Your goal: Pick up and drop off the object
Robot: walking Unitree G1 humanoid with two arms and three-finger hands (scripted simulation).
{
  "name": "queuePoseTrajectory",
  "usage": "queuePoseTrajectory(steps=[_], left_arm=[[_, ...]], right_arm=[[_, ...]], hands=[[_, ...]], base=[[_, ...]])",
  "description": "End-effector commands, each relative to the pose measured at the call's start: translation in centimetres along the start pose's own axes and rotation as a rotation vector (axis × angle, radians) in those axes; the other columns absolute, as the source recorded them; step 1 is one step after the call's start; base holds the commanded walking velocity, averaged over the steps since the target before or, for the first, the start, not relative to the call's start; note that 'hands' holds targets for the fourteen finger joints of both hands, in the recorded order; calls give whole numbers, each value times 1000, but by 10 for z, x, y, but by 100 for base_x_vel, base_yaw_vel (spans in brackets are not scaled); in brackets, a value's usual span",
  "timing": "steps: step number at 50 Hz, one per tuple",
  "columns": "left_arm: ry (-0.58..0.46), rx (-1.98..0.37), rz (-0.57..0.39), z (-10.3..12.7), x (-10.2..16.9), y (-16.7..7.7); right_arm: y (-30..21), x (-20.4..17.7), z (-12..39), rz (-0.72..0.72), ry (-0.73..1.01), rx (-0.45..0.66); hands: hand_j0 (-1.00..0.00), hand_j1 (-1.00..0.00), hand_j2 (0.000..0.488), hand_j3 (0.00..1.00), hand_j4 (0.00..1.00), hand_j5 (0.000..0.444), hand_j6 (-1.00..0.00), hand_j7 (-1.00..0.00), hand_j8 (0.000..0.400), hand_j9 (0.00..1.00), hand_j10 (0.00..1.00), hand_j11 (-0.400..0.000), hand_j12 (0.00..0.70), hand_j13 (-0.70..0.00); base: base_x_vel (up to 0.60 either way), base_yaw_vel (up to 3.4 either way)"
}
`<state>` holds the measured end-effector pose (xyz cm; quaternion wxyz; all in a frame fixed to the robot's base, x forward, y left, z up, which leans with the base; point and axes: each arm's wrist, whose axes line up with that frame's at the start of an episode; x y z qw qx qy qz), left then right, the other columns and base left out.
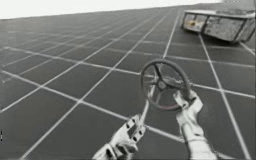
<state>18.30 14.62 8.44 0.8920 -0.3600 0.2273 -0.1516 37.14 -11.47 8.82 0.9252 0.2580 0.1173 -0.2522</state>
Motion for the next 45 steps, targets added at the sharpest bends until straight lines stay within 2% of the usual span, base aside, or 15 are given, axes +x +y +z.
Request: queuePoseTrajectory(steps=[1, 45], left_arm=[[0, 26, -7, 3, 1, -6], [0, 26, -7, 3, 1, -6]], right_arm=[[2, -1, 10, 20, -25, 45], [2, -1, 10, 20, -25, 45]], hands=[[0, 0, 0, 1000, 1000, 0, 0, 0, 0, 1000, 1000, -400, 0, -700], [0, 0, 0, 1000, 1000, 0, 0, 0, 0, 1000, 1000, -400, 0, -700]], base=[[53, 18], [54, -9]])
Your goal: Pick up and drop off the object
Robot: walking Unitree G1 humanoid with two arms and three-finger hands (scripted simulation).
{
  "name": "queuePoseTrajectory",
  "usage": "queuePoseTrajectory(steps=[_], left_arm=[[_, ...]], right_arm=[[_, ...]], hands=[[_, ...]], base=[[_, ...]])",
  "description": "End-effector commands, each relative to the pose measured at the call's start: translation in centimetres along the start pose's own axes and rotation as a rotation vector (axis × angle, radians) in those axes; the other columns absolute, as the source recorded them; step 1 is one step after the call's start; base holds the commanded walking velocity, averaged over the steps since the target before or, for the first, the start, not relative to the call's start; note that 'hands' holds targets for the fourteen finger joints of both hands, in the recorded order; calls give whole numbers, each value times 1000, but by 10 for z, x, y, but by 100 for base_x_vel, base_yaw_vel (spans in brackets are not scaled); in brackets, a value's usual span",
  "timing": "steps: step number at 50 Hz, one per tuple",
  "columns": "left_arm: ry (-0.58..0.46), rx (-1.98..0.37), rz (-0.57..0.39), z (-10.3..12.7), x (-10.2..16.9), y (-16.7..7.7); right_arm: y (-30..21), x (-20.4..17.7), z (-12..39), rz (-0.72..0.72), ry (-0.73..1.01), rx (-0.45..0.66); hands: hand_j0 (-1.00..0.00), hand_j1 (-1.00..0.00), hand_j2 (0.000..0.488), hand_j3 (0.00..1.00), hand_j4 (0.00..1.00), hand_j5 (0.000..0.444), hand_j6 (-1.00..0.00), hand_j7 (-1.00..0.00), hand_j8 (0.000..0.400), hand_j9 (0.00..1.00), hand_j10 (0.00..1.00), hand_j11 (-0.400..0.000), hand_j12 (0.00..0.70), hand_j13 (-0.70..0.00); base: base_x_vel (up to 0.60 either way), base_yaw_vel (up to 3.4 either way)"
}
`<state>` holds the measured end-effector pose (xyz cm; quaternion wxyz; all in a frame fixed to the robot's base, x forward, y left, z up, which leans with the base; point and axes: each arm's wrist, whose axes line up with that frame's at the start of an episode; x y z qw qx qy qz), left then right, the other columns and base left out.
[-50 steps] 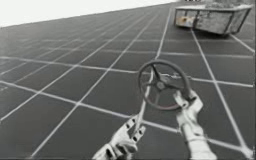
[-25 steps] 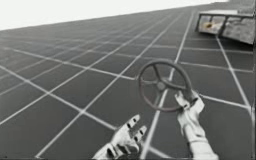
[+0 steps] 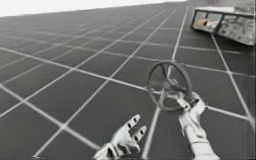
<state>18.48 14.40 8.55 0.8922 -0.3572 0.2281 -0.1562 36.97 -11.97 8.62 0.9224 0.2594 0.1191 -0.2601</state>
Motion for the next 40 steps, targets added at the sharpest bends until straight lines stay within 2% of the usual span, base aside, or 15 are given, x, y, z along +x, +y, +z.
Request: queuePoseTrajectory(steps=[1, 40], left_arm=[[-6, 19, 0, 2, -1, -4], [-6, 19, 0, 2, -1, -4]], right_arm=[[7, -2, 9, 36, -25, 41], [7, -2, 9, 36, -25, 41]], hands=[[0, 0, 0, 1000, 1000, 0, 0, 0, 0, 1000, 1000, -400, 0, -700], [0, 0, 0, 1000, 1000, 0, 0, 0, 0, 1000, 1000, -400, 0, -700]], base=[[48, -24], [50, -19]])
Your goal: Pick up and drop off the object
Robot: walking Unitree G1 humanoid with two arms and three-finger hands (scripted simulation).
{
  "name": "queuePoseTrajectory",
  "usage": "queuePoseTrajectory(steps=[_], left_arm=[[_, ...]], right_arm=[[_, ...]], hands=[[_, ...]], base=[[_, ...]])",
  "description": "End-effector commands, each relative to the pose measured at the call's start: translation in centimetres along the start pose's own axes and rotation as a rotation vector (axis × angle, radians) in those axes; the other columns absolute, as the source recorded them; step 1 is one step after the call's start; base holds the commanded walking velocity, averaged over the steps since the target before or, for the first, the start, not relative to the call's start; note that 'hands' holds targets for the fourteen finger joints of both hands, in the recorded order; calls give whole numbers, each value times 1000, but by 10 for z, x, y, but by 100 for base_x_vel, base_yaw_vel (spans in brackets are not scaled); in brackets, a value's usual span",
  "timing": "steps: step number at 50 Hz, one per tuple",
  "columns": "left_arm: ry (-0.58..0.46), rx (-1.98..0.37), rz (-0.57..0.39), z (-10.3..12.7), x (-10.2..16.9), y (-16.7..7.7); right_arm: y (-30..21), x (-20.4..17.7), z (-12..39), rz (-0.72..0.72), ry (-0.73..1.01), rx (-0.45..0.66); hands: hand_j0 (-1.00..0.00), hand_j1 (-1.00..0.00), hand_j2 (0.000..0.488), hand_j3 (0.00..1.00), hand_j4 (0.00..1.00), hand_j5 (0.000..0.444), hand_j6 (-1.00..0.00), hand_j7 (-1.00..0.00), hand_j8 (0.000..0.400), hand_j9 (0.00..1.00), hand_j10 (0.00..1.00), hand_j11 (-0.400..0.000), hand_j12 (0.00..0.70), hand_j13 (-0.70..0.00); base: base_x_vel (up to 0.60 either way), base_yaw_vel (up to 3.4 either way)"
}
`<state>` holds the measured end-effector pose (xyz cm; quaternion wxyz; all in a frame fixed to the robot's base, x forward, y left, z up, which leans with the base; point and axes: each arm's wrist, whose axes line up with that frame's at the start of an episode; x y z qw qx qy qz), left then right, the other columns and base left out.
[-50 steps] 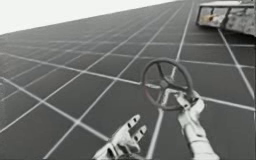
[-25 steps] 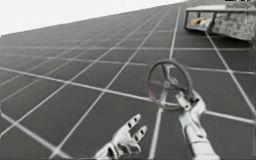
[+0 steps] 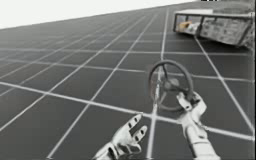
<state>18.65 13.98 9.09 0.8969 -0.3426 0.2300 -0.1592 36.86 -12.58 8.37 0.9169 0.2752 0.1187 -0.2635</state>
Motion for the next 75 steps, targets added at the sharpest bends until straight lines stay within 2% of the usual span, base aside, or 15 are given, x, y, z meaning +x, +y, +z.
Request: queuePoseTrajectory(steps=[1, 75], left_arm=[[-14, -11, -4, 0, -3, 3], [-14, -11, -4, 0, -3, 3]], right_arm=[[13, -5, 7, 42, -31, 8], [13, -5, 7, 42, -31, 8]], hands=[[0, 0, 0, 1000, 1000, 0, 0, 0, 0, 1000, 1000, -400, 0, -700], [0, 0, 0, 1000, 1000, 0, 0, 0, 0, 1000, 1000, -400, 0, -700]], base=[[52, -15], [56, -8]])
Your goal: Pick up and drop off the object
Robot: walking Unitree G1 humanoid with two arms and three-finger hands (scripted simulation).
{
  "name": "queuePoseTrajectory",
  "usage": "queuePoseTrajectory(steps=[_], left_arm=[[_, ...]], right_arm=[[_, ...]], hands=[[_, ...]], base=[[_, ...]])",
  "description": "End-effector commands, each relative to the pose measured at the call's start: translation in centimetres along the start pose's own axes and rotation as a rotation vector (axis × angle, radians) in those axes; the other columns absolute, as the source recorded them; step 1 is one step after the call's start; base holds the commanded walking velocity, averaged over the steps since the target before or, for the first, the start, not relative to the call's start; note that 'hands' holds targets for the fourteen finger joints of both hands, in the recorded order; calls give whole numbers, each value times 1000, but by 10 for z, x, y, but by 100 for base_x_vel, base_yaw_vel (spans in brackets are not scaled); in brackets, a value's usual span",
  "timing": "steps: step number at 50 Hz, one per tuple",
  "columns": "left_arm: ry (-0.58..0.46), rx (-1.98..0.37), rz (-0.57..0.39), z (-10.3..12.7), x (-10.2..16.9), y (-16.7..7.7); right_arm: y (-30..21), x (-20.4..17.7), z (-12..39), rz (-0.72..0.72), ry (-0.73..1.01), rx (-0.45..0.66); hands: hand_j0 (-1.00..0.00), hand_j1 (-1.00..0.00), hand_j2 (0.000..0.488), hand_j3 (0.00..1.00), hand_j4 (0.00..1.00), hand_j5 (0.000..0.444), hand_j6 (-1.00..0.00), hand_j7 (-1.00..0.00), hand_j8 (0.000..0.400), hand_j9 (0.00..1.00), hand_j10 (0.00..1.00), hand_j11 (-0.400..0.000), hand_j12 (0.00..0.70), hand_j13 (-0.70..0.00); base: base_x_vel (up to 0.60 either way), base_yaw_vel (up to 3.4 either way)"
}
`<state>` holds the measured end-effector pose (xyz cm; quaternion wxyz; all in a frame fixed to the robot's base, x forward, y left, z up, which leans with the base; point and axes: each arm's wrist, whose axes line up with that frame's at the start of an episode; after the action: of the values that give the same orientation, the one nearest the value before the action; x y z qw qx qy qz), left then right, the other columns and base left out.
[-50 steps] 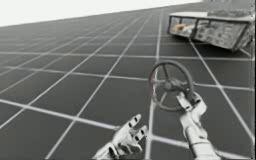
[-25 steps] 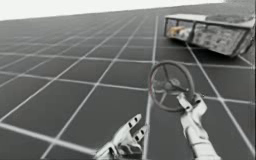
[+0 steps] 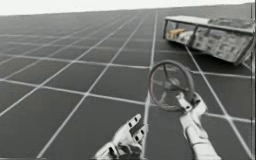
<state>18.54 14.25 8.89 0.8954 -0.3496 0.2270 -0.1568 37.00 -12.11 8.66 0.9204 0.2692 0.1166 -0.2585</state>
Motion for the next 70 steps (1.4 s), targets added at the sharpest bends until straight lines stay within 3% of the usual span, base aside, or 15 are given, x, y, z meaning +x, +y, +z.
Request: queuePoseTrajectory(steps=[1, 70], left_arm=[[-5, 3, -3, 1, -1, -1], [-5, 3, -3, 1, -1, -1]], right_arm=[[8, -3, 8, 31, -26, 21], [8, -3, 8, 31, -26, 21]], hands=[[0, 0, 0, 1000, 1000, 0, 0, 0, 0, 1000, 1000, -400, 0, -700], [0, 0, 0, 1000, 1000, 0, 0, 0, 0, 1000, 1000, -400, 0, -700]], base=[[58, -4], [59, 0]])
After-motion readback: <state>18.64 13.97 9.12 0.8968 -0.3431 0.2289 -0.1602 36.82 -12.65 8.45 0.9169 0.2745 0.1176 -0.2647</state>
